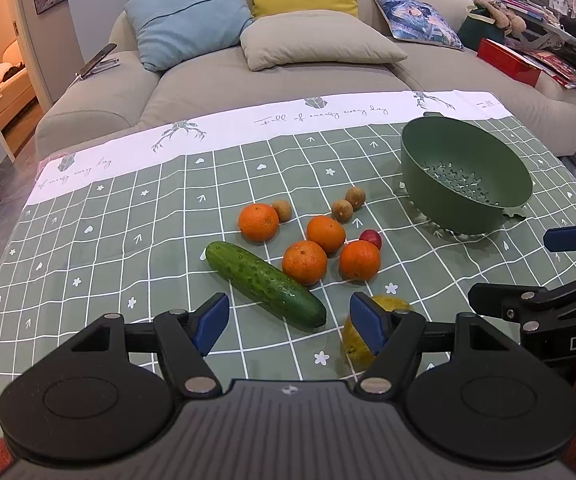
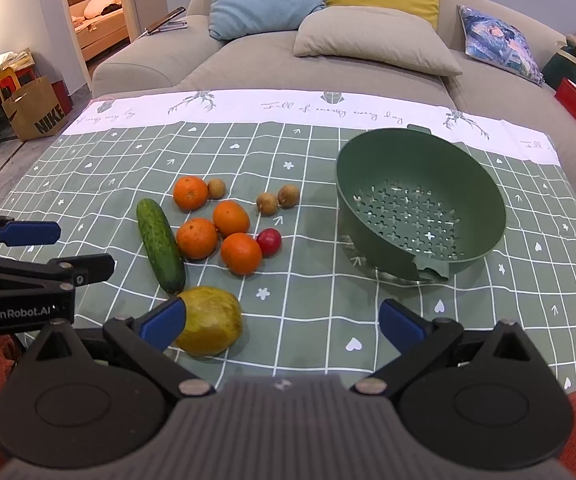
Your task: Organize fruits
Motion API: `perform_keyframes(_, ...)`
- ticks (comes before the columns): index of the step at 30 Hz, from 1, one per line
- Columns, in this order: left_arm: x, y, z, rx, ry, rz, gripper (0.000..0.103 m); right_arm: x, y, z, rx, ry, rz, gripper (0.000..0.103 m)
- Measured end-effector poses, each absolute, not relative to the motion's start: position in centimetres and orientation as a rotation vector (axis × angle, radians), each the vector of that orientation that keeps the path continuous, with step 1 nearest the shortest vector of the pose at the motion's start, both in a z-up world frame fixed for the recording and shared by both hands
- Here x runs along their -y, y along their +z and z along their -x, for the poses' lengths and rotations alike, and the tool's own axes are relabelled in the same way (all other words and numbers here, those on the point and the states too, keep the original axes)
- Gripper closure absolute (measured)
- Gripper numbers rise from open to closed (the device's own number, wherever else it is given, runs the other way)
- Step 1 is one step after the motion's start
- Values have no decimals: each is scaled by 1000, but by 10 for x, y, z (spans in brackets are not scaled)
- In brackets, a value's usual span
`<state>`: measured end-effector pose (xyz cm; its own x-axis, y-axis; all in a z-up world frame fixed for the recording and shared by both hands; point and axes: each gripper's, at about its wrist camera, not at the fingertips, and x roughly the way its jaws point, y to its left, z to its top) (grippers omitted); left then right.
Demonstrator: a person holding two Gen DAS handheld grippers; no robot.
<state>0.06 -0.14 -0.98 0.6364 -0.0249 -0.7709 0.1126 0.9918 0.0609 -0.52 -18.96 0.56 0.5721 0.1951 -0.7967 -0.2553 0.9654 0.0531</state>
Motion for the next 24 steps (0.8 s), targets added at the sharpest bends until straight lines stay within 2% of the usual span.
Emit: perform_keyframes(24,1,-10,0,-879,-79,-101,22,189,3,3,-937,264,68,5)
